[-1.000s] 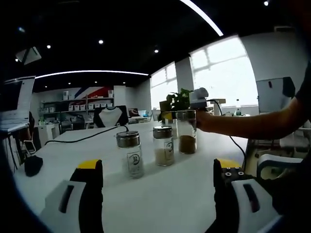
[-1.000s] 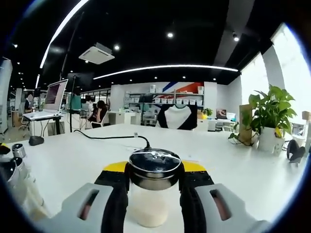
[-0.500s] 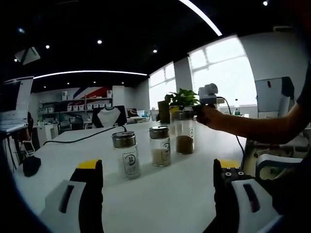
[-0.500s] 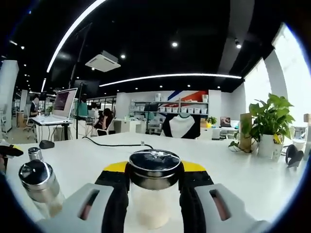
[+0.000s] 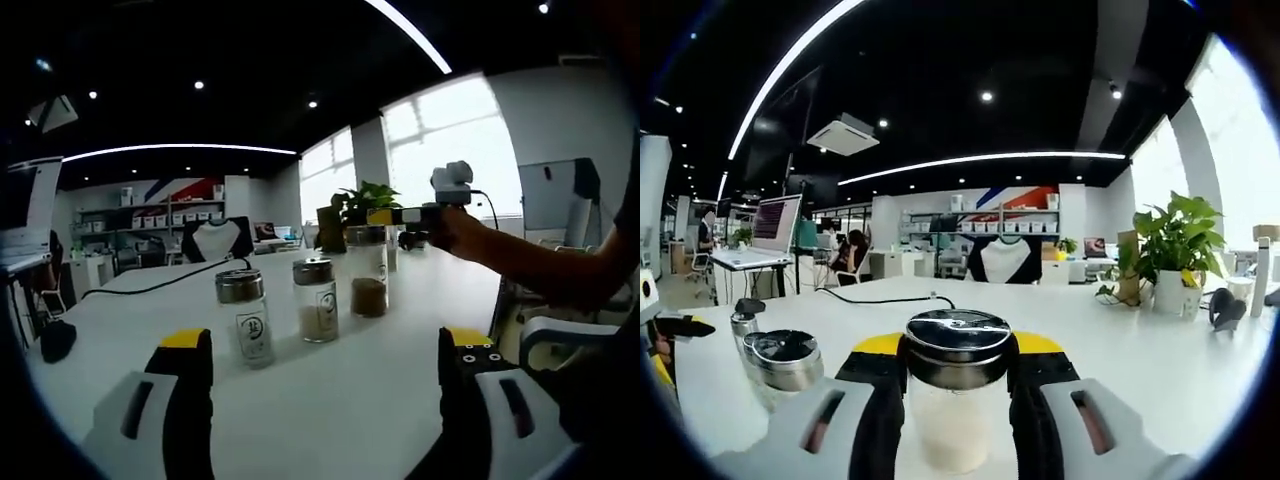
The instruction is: Rotate the seasoning bottle until the label or dispensing opening points toward the visible target arrow and the bottle remains upright within the marked orientation range
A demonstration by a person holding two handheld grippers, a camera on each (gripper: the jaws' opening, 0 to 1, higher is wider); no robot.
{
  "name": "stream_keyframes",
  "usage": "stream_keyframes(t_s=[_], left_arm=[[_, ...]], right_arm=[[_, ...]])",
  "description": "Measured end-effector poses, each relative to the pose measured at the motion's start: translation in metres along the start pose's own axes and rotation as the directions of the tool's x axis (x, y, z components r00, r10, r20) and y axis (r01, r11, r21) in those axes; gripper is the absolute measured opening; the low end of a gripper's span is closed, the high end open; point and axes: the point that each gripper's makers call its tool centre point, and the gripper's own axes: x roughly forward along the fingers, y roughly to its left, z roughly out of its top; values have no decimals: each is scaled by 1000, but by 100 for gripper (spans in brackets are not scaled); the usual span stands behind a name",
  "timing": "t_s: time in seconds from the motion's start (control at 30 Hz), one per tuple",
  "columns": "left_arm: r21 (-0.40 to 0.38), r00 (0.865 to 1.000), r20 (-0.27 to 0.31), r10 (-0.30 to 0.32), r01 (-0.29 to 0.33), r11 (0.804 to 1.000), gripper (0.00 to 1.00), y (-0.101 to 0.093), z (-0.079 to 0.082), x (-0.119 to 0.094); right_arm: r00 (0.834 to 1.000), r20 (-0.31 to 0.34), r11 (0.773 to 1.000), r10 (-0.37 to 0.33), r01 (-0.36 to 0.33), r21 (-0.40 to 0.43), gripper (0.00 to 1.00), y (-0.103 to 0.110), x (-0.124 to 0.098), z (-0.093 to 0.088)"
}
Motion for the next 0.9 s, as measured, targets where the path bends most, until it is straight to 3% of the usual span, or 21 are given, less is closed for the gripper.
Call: stream_keyframes(t_s=[0.43,0.73,0.9], left_arm=[[-11,999,4,-43,43,999,96,-11,-2,2],[-31,998,14,-67,67,997,93,-19,0,4],[-31,996,23,-90,91,995,87,-25,1,5]], right_arm=[[999,24,999,42,-41,-22,37,36,-48,-1],[984,57,985,171,-172,11,37,83,-70,2],[957,67,959,282,-283,1,37,115,-75,5]])
